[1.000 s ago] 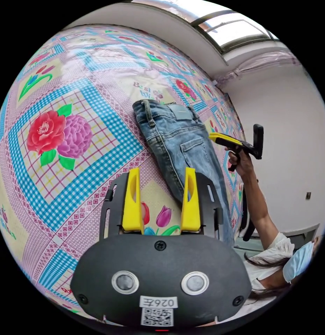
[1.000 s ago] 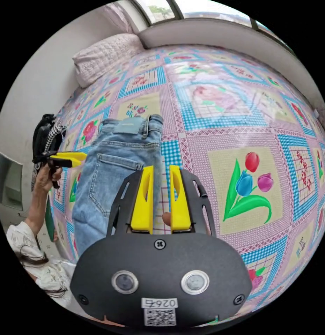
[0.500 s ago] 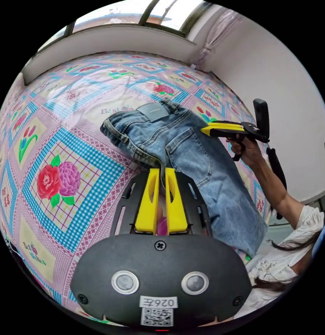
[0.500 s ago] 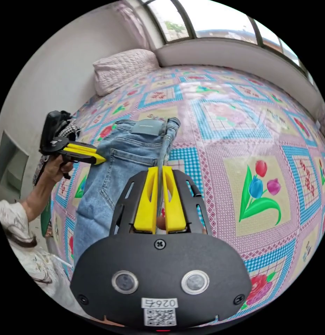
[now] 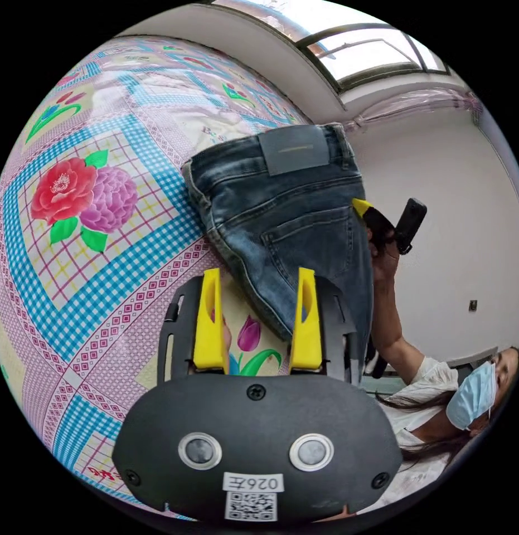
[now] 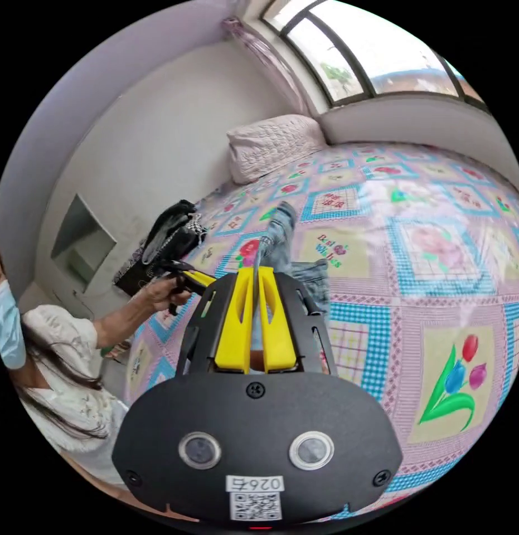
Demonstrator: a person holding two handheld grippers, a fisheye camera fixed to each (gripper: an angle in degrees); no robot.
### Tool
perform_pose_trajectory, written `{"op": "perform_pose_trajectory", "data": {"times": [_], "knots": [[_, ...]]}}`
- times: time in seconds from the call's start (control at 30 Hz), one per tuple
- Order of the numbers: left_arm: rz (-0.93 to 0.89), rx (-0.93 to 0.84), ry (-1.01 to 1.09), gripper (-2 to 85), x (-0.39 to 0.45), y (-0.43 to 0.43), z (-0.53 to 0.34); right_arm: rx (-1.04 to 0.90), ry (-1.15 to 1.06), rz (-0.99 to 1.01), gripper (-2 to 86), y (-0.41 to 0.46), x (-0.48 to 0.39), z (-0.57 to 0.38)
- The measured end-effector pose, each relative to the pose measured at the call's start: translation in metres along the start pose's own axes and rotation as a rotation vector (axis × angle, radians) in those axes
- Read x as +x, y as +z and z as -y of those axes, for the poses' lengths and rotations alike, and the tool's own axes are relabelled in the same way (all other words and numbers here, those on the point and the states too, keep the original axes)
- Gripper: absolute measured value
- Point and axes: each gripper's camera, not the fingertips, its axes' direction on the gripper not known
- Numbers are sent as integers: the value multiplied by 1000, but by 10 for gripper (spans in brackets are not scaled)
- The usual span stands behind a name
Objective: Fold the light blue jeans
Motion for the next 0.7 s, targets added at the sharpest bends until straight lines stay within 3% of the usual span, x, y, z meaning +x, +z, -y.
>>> {"op": "perform_pose_trajectory", "data": {"times": [0.13, 0.2, 0.33, 0.5, 0.7], "knots": [[37, -56, -8, 129, 5, 25, 22, -277, 340, -150, 10, 47, 88, -14], [174, -90, 31, 98, 13, 30, 27, -275, 329, -181, 34, 44, 86, -27], [175, -82, 58, 72, 7, 26, 16, -294, 318, -124, 86, 28, 78, -57], [75, -37, 28, 62, -16, 29, 4, -315, 312, -29, 45, 25, 47, -104], [-9, -42, 101, 53, -7, 69, 53, -246, 368, -136, -11, 7, 39, -116]]}}
